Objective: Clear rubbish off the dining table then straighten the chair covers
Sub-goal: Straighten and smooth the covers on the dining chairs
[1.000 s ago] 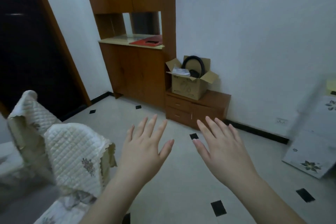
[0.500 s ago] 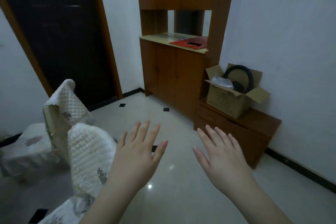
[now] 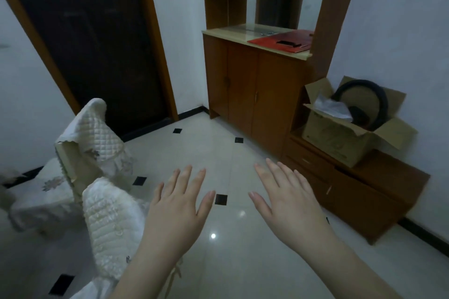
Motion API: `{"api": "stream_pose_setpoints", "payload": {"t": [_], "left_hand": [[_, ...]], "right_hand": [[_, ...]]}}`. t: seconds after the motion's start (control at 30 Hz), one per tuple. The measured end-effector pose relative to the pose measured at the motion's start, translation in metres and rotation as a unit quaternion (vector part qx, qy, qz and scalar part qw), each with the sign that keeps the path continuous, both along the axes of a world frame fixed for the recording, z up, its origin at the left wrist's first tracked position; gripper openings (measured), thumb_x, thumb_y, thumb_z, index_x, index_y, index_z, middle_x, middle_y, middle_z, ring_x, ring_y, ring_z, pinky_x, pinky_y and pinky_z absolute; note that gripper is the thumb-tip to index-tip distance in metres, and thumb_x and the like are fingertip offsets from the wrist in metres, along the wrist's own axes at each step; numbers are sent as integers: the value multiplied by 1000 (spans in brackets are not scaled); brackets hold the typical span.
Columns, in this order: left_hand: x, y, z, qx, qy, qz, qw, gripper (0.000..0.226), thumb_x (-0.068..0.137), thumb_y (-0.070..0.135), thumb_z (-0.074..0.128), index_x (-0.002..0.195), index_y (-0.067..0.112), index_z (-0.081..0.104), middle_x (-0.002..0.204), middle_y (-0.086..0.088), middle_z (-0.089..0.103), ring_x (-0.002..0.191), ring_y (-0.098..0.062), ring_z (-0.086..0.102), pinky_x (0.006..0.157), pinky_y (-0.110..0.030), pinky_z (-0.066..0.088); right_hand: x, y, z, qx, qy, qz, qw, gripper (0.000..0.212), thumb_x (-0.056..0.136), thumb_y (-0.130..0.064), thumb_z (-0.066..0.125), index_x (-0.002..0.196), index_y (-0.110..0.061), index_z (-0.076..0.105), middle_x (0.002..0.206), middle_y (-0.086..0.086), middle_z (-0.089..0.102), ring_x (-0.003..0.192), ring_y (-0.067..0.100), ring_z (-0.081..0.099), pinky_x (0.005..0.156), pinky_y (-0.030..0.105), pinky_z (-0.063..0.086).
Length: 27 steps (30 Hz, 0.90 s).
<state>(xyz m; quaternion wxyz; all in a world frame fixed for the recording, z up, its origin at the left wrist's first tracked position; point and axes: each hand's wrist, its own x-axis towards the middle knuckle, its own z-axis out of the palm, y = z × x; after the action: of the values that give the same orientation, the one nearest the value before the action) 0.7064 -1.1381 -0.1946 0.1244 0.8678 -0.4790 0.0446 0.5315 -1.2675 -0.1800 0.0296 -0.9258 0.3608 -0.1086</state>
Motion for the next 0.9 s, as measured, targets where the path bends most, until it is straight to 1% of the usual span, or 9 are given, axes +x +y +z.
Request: {"api": "stream_pose_setpoints", "payload": {"t": [0.07,0.23,0.37,0.43,0.53,0.6,0.67,0.8,0.9], "left_hand": [[12,-21,-9,13,-1,24,1000,76,82,68,-7,151,40,11,160,8,14,148,-15,10,117,-39,12],[41,-68,-28,43,10,104,994,78,83,67,-4,150,37,22,159,5,21,146,-17,18,116,-40,17],[57,-91,-29,46,36,171,984,81,80,67,-8,151,38,16,161,7,13,148,-15,9,117,-39,12],[63,-95,-27,35,31,202,978,79,82,66,-6,151,36,19,161,6,12,148,-15,8,117,-39,12],[71,-86,-30,52,12,265,963,73,88,64,3,149,35,28,159,5,19,147,-16,16,116,-43,17],[81,-74,-31,72,7,304,950,66,91,61,16,143,31,42,152,0,37,141,-22,34,108,-50,33],[93,-57,-36,94,-4,332,939,63,90,60,28,136,26,53,143,-5,50,132,-27,47,99,-53,43],[122,-21,-53,91,-19,388,917,64,86,59,35,135,23,55,140,-6,53,127,-29,51,96,-52,44],[142,-5,-65,84,6,429,900,64,85,57,37,135,21,54,140,-7,53,128,-30,51,96,-53,45]], "right_hand": [[17,-31,-9,4,3,15,1000,70,90,-62,7,151,-31,21,155,0,31,142,21,28,114,39,18],[53,-109,-25,16,3,81,997,70,91,-61,10,149,-27,28,152,2,36,139,24,33,113,41,23],[89,-158,-30,27,22,136,990,66,93,-59,17,146,-25,37,147,5,44,135,26,41,110,43,29],[114,-174,-36,24,21,179,983,65,93,-58,20,145,-23,40,147,6,45,134,28,42,109,44,31],[160,-173,-44,34,26,242,969,65,92,-56,23,145,-22,39,147,7,44,134,28,42,109,44,31],[191,-163,-49,41,27,281,958,62,91,-53,29,139,-20,48,138,8,54,125,29,52,103,45,40],[222,-150,-56,41,26,333,942,60,91,-52,31,137,-20,50,135,8,57,122,29,55,100,46,43],[284,-115,-63,32,31,420,906,60,91,-53,30,139,-20,46,137,8,54,125,29,52,102,46,42],[323,-90,-64,24,41,470,881,60,90,-51,31,136,-19,51,134,9,56,120,29,56,98,46,45]]}}
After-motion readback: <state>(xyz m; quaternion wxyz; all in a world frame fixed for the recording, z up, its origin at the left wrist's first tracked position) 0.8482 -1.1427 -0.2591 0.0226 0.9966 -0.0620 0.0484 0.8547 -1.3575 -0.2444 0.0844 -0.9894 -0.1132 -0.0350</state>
